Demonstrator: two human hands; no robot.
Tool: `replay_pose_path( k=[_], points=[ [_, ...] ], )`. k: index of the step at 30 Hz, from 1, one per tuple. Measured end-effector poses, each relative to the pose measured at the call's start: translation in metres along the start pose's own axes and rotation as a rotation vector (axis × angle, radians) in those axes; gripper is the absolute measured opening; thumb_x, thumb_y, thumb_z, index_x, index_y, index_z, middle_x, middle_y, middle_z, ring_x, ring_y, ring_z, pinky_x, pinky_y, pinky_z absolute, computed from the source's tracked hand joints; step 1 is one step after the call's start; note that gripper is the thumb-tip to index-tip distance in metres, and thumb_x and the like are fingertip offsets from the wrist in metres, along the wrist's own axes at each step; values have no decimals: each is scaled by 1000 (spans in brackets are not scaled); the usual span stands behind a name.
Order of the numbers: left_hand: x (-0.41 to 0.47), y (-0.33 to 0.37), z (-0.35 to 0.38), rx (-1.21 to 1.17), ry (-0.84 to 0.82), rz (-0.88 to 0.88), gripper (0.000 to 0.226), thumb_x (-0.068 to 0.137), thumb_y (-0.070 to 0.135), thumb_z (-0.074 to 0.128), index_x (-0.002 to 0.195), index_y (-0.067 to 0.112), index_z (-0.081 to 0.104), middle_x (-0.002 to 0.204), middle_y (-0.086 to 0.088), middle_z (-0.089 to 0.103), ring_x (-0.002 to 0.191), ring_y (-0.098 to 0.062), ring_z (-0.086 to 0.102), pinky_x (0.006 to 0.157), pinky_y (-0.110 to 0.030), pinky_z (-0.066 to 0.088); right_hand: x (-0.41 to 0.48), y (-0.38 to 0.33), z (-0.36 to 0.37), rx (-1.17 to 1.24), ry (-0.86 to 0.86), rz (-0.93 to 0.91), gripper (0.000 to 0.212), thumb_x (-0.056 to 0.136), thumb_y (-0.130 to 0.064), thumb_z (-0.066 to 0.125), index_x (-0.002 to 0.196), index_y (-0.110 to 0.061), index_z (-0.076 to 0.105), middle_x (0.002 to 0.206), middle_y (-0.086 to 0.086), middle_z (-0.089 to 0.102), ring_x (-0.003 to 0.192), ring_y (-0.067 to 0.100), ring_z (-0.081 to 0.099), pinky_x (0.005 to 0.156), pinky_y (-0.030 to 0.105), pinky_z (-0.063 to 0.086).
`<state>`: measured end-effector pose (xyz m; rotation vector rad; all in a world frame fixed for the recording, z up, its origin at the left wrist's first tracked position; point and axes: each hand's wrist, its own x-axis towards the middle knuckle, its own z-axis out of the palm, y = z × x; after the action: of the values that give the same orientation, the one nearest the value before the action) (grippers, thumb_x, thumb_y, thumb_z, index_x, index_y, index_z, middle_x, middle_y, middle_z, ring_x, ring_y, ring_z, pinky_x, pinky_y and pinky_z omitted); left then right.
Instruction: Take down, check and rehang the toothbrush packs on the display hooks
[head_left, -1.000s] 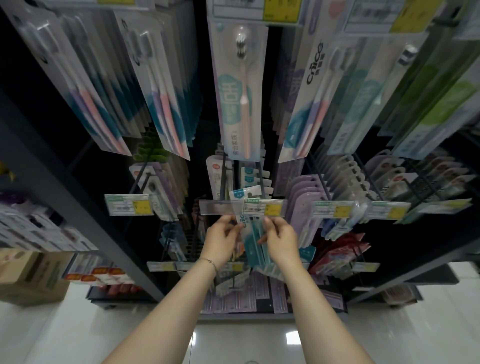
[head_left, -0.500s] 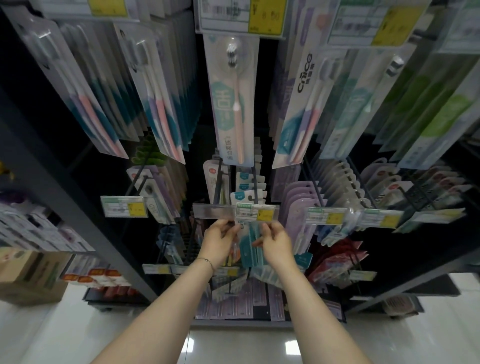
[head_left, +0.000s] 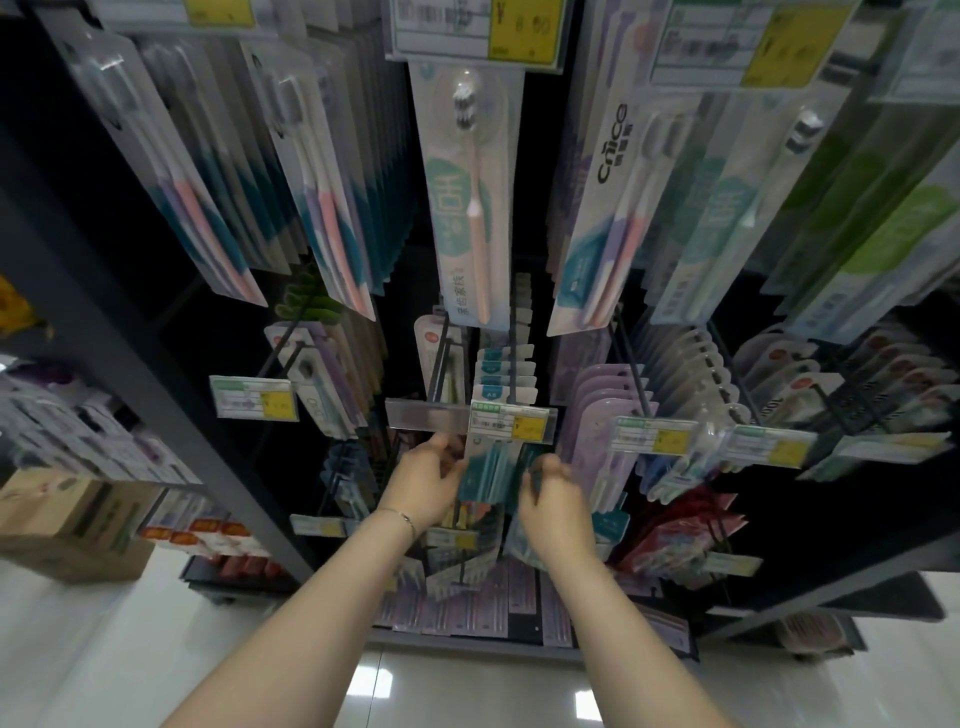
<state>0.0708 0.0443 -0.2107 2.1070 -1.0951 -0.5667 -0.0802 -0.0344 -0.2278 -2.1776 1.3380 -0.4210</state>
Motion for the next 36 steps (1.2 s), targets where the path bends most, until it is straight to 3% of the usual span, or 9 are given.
replay_pose_path(
  k=[3, 9, 12, 19, 24, 26, 29, 33, 36],
  points=[
    [-3, -11, -6, 148, 17, -23, 15, 96, 22, 52, 110, 16, 51, 89, -3, 64, 77, -20, 61, 71, -38, 55, -6, -7, 2, -180, -33, -135, 27, 95, -21, 46, 120, -12, 50, 110, 8, 57, 95, 31, 62, 66, 34, 42],
    [-16, -28, -14, 268, 78, -1, 14, 94, 21, 50, 107, 21, 49, 98, 0, 59, 80, -20, 59, 66, -34, 51, -11, -30, 17, -214, -56, -379, 24, 90, -20, 49, 108, -7, 60, 102, 11, 61, 91, 33, 61, 74, 37, 47],
    [-23, -39, -19, 299, 93, 18, 14, 94, 23, 50, 108, 22, 49, 95, 0, 59, 78, -20, 60, 65, -40, 53, -14, -40, 30, -178, -52, -430, 16, 87, -16, 54, 96, -7, 62, 92, 11, 62, 83, 32, 61, 66, 34, 44],
    [-12, -59, -40, 407, 56, 51, 14, 94, 22, 49, 107, 16, 50, 92, -3, 57, 80, -26, 59, 66, -43, 52, -1, -66, 47, -268, -126, -476, 25, 94, -23, 42, 109, -11, 58, 107, 8, 58, 96, 29, 58, 80, 36, 45],
    [12, -72, -51, 455, -5, 77, 12, 93, 20, 48, 105, 18, 48, 97, -4, 58, 80, -26, 59, 66, -41, 53, 16, -85, 60, -252, -184, -317, 30, 97, -28, 40, 121, -14, 51, 118, 9, 55, 108, 29, 53, 83, 37, 47],
    [23, -76, -55, 472, -30, 93, 10, 93, 19, 47, 103, 17, 48, 98, -5, 60, 79, -26, 59, 64, -40, 53, 22, -93, 66, -163, -253, -155, 37, 98, -31, 41, 132, -16, 46, 124, 9, 54, 111, 28, 53, 87, 35, 48],
    [38, -76, -59, 501, -44, 89, 12, 93, 19, 45, 104, 17, 49, 99, -5, 61, 82, -26, 60, 63, -36, 52, 32, -105, 71, 7, -336, 145, 36, 99, -38, 39, 128, -18, 47, 119, 9, 57, 107, 27, 57, 88, 33, 49],
    [56, -74, -56, 419, -38, 117, 11, 95, 21, 46, 105, 17, 48, 102, -7, 60, 83, -25, 59, 59, -32, 47, 45, -113, 72, 171, -307, 330, 45, 100, -40, 38, 140, -20, 43, 138, 9, 51, 123, 27, 50, 102, 32, 40],
    [73, -73, -50, 118, -45, 88, 31, 96, 24, 51, 126, 20, 48, 122, -7, 59, 104, -22, 59, 83, -37, 53, 56, -117, 79, 413, -298, 446, 61, 91, -53, 46, 142, -19, 41, 141, 9, 48, 123, 28, 51, 106, 41, 42]
  ],
)
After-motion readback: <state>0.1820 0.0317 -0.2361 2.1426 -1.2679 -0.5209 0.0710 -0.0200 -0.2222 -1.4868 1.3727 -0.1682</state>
